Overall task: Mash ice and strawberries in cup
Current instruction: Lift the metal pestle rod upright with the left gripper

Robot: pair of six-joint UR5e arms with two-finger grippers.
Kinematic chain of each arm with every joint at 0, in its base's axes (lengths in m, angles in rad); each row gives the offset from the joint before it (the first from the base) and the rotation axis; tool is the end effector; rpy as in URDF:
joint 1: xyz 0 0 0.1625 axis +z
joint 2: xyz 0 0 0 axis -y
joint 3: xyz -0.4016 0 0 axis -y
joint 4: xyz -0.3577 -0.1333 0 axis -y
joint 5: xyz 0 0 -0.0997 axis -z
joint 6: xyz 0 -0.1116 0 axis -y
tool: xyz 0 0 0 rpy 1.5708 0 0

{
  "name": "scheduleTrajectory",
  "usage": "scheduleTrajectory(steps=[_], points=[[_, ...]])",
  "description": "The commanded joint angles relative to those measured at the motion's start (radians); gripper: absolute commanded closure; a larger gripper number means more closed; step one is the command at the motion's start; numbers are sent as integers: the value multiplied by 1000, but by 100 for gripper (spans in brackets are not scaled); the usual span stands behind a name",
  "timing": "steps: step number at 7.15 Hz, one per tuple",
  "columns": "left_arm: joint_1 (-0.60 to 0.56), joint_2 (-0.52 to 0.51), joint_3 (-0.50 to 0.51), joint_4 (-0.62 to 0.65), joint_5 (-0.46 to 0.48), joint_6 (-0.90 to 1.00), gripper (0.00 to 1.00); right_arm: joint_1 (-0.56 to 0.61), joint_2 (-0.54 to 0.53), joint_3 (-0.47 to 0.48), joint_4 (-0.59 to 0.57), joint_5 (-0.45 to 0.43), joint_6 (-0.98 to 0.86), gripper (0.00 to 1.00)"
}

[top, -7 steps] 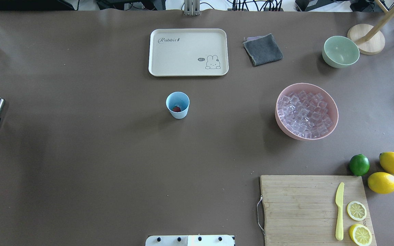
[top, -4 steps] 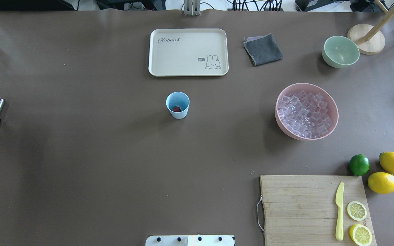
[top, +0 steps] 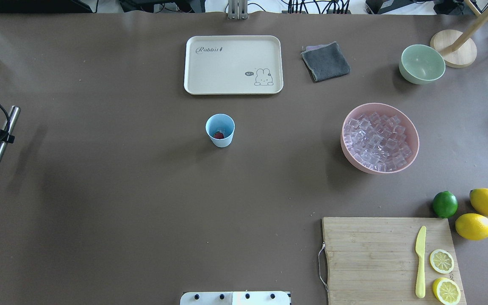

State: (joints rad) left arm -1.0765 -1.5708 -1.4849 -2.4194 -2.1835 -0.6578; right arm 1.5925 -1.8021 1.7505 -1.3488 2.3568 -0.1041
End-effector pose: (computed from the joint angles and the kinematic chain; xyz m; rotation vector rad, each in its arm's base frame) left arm 0.1723 -0.4655 0.5919 0.3012 0.8886 0.0822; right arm 0.0625 -0.3755 0.6327 0.2106 -0.7729 -0.1449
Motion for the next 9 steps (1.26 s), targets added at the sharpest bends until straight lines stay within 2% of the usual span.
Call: scheduleTrajectory(steps=[1, 2, 4, 5, 6, 7, 9], points=[[-78, -67, -93, 2, 42, -14, 72, 7, 6, 4, -1, -1, 0, 1], [-80, -89, -157, 3, 156, -32, 73, 7, 7, 0, -1, -4, 1, 1], [-74, -181, -224, 3, 322, -138, 73, 14, 32, 0, -12, -2, 1, 1], [-21, -204, -280, 3, 482, -167, 73, 15, 35, -3, -12, -13, 1, 1], [104, -236, -322, 3, 693, -190, 73, 17, 36, 1, -12, -14, 3, 1], [241, -329, -318, 47, 867, -189, 73, 17, 38, 6, -13, -11, 7, 1], [503, -604, -258, 272, 1212, -190, 73, 18, 29, -6, -35, -25, 3, 0]])
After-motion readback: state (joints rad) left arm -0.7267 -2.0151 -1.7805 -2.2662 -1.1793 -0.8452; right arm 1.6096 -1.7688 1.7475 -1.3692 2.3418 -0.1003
